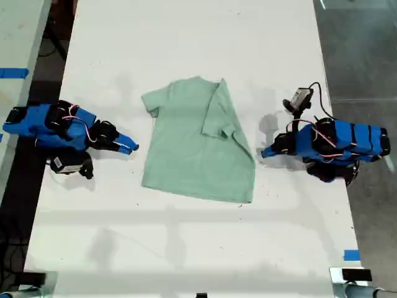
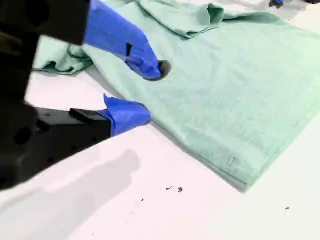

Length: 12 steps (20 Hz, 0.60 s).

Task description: Fold t shirt

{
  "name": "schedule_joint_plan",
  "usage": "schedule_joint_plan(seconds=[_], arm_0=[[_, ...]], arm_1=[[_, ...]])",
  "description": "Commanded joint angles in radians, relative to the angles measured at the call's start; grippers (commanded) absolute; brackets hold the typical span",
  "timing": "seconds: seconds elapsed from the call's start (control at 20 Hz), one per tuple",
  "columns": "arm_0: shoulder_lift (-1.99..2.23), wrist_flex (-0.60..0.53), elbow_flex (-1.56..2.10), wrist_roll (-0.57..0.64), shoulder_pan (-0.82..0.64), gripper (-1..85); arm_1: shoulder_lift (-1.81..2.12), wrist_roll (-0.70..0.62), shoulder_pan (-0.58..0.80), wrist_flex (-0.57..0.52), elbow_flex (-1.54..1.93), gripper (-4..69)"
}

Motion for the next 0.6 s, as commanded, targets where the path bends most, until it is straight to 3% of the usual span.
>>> schedule_joint_plan(seconds=[0.0, 0.35, 0.55], arm_0=[[0.008, -0.069, -0.012, 0.353, -0.371, 0.0], [0.002, -0.041, -0.086, 0.319, -0.385, 0.0], [-0.433, -0.002, -0.477, 0.342, -0.388, 0.0]], arm_1=[[0.011, -0.087, 0.232, 0.040, -0.009, -0.2], [0.011, -0.086, 0.233, 0.040, -0.008, -0.2], [0.011, -0.095, 0.245, 0.035, -0.005, -0.1]])
